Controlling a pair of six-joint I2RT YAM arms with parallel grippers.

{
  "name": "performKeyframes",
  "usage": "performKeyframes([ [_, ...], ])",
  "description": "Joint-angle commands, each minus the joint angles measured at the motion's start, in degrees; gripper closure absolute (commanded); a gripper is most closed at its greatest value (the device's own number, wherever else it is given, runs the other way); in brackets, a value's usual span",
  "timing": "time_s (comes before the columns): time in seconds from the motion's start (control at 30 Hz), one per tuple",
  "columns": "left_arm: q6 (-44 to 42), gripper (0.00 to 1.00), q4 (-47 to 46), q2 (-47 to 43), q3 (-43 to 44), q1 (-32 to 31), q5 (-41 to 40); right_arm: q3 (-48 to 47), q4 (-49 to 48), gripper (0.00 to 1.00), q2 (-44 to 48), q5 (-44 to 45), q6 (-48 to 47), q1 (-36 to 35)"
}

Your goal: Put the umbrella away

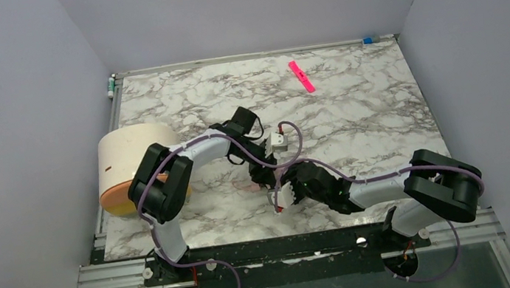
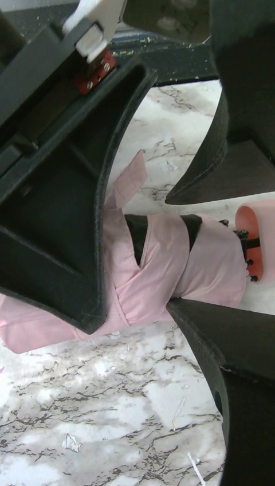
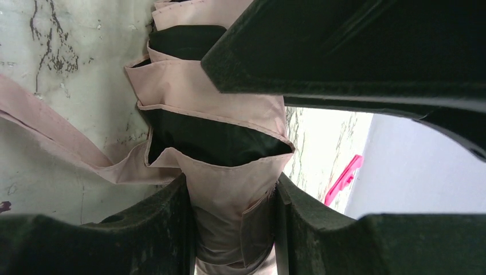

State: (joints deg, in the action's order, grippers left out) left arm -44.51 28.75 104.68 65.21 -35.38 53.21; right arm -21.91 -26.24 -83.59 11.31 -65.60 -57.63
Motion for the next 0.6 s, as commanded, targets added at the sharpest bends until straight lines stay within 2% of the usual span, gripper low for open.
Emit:
performKeyframes([
  [0.0, 2.10, 0.37, 1.68, 3.11, 0.80, -2.57, -3.91, 2.55, 8.54, 0.91, -1.99, -2.79, 1.15, 0.41],
  [0.33, 6.11, 0.36, -0.13, 2.49, -2.37, -3.28, -13.51, 2.53, 7.98, 0.91, -2.17, -2.79, 1.34, 0.32],
  [0.4, 7.08, 0.30, -0.16, 2.75, -2.66, -3.26, -14.68, 2.57, 7.87, 0.91, -2.25, -2.78, 1.42, 0.32],
  [0.57, 8.59, 0.29, -1.46, 2.94, -4.45, -3.70, -17.99, 2.58, 7.77, 0.91, -2.26, -2.70, 1.71, 0.32],
])
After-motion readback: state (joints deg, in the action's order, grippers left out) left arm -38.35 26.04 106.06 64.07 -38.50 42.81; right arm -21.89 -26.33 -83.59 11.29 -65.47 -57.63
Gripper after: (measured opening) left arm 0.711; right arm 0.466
